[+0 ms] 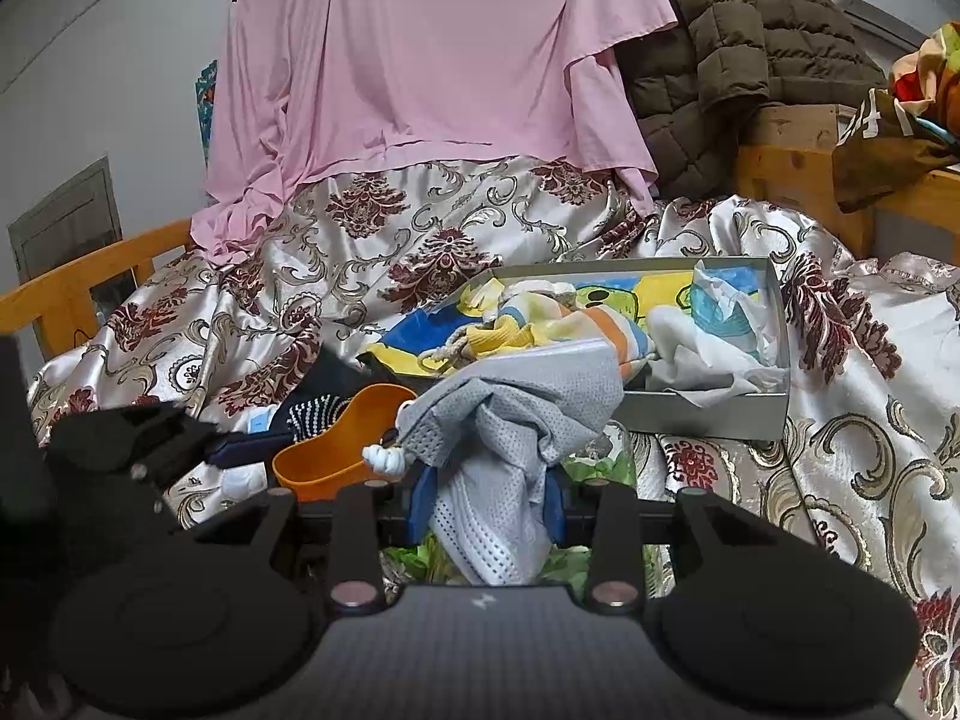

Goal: Organize soft objects
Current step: 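Lift the orange cup with the left tool while the right tool holds the mask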

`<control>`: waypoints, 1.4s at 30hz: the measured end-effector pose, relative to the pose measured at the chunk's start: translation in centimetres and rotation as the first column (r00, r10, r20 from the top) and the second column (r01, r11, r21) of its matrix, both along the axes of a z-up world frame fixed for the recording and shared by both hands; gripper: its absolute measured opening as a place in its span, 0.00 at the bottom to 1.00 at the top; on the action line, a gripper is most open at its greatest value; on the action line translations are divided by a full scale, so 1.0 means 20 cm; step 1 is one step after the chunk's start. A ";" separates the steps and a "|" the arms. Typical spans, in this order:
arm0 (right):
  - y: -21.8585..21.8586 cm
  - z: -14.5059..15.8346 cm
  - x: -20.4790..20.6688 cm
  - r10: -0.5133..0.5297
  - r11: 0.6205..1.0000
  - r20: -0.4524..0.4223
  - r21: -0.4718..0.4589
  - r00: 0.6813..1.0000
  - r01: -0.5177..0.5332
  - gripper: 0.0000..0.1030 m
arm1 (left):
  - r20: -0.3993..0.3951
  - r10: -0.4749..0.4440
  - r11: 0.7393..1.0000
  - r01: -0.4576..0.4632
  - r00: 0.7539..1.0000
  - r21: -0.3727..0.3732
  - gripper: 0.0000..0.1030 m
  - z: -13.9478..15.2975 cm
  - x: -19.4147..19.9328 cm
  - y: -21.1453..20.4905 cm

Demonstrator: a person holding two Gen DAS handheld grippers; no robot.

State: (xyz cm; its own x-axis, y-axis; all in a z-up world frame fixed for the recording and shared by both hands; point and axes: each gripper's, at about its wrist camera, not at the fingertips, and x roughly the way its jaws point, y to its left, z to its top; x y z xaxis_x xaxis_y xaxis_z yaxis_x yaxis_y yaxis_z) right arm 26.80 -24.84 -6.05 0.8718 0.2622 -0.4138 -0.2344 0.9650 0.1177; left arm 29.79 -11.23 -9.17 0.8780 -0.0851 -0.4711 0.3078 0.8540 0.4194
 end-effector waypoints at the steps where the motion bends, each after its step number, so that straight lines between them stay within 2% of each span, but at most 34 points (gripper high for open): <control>1: 0.00 0.00 0.00 0.002 1.000 0.002 -0.001 1.000 -0.002 0.39 | -0.008 -0.023 1.000 0.023 1.000 0.013 0.57 0.00 0.01 0.01; 8: 0.01 -0.02 0.03 0.017 1.000 0.015 0.010 1.000 -0.018 0.39 | -0.025 -0.150 0.978 0.152 0.988 0.139 0.48 -0.02 0.05 -0.01; 14: -0.01 -0.02 0.08 0.003 1.000 0.019 0.023 1.000 -0.003 0.39 | -0.025 -0.209 0.952 0.209 0.978 0.222 0.44 -0.02 0.09 -0.05; 16: -0.02 -0.02 0.08 0.002 1.000 0.019 0.026 1.000 -0.003 0.39 | -0.011 -0.225 0.940 0.221 0.974 0.260 0.45 -0.01 0.08 -0.06; 21: -0.02 -0.02 0.09 0.007 1.000 0.020 0.028 1.000 -0.007 0.39 | 0.017 -0.216 0.938 0.203 0.976 0.280 0.61 -0.01 0.09 -0.06; 25: -0.01 -0.02 0.09 0.007 1.000 0.020 0.030 1.000 -0.007 0.39 | 0.036 -0.214 0.934 0.194 0.976 0.299 0.61 0.00 0.13 -0.07; 27: -0.01 -0.02 0.09 0.008 0.999 0.020 0.031 1.000 -0.008 0.39 | 0.018 -0.218 0.928 0.201 0.976 0.313 0.61 0.01 0.16 -0.07; 31: -0.01 -0.02 0.09 0.008 0.999 0.020 0.031 1.000 -0.009 0.39 | -0.080 -0.213 0.941 0.226 0.974 0.252 0.60 0.02 0.25 -0.05; 34: -0.01 -0.02 0.09 0.006 0.999 0.021 0.031 1.000 -0.007 0.39 | -0.133 -0.205 0.949 0.230 0.970 0.215 0.55 0.03 0.30 -0.04; 36: -0.01 -0.02 0.09 0.006 0.999 0.020 0.032 1.000 -0.007 0.39 | -0.159 -0.207 0.954 0.235 0.965 0.184 0.46 0.04 0.32 -0.03; 39: -0.01 -0.02 0.09 0.006 0.999 0.020 0.032 1.000 -0.007 0.39 | -0.170 -0.209 0.956 0.238 0.963 0.174 0.38 0.04 0.33 -0.03; 42: -0.01 -0.02 0.09 0.006 0.999 0.020 0.032 1.000 -0.007 0.39 | -0.187 -0.222 0.953 0.254 0.957 0.167 0.35 0.04 0.34 -0.03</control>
